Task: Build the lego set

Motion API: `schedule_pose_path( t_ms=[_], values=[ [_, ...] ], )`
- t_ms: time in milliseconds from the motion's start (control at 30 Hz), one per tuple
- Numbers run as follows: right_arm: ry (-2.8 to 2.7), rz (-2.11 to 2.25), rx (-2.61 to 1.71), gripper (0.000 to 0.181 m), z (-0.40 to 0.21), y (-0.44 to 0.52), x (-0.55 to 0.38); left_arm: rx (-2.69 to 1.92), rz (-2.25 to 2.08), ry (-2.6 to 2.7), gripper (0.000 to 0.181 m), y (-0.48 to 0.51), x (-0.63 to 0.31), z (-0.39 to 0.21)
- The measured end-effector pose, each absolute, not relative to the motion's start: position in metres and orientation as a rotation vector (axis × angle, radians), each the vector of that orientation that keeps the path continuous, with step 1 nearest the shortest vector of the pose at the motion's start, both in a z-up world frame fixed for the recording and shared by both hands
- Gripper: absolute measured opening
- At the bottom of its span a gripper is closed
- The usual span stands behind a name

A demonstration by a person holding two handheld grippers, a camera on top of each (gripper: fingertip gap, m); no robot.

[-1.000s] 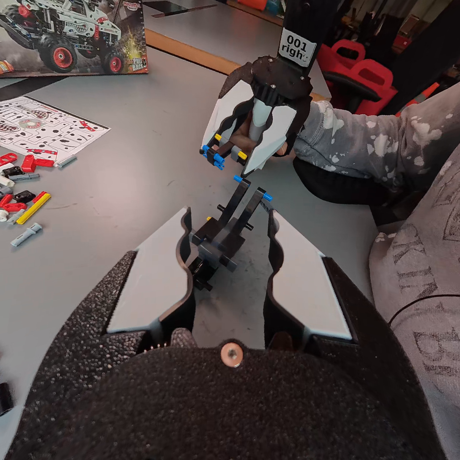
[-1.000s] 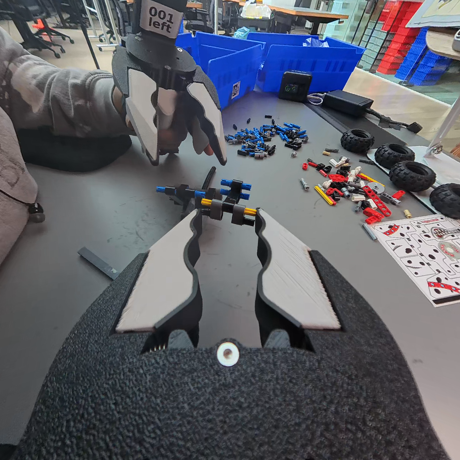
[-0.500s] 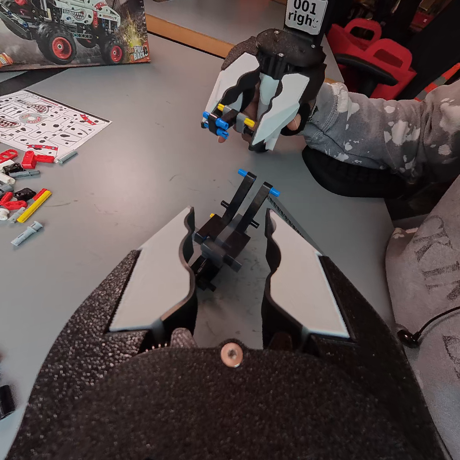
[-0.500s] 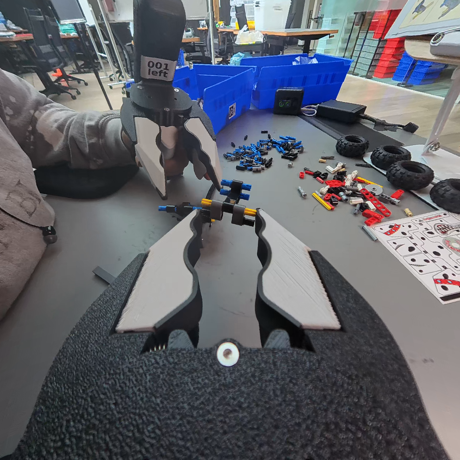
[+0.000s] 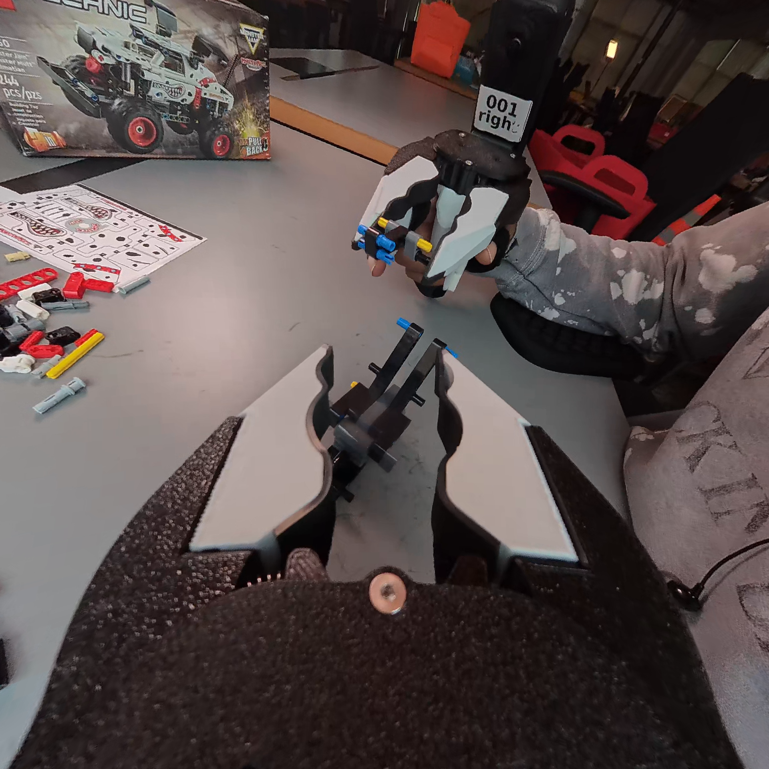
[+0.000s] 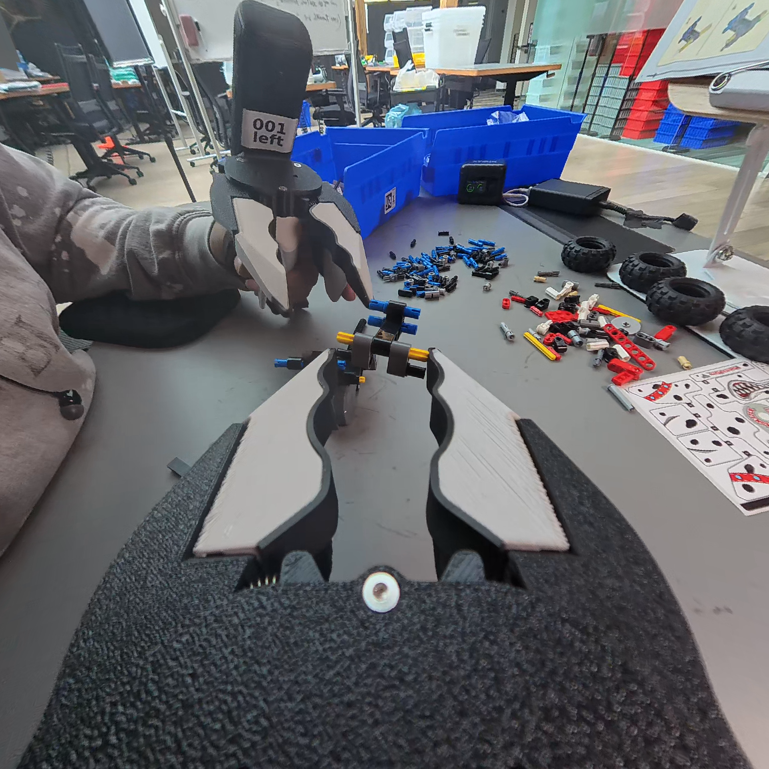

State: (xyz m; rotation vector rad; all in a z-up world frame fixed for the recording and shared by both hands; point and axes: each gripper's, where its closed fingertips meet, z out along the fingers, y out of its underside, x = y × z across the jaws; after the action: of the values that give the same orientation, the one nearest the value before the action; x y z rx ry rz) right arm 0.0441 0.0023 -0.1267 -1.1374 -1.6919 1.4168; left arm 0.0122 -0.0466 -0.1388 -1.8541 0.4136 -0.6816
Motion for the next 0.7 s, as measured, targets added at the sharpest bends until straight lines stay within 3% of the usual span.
schedule_pose_path(
  t_ms=[700],
  values=[
    [-1.789,0.971,-0.845,0.043,-0.123,-0.023,0.038,-1.745,-0.896,0.264,0.022,-0.041,0.032,-0.114]
  ],
)
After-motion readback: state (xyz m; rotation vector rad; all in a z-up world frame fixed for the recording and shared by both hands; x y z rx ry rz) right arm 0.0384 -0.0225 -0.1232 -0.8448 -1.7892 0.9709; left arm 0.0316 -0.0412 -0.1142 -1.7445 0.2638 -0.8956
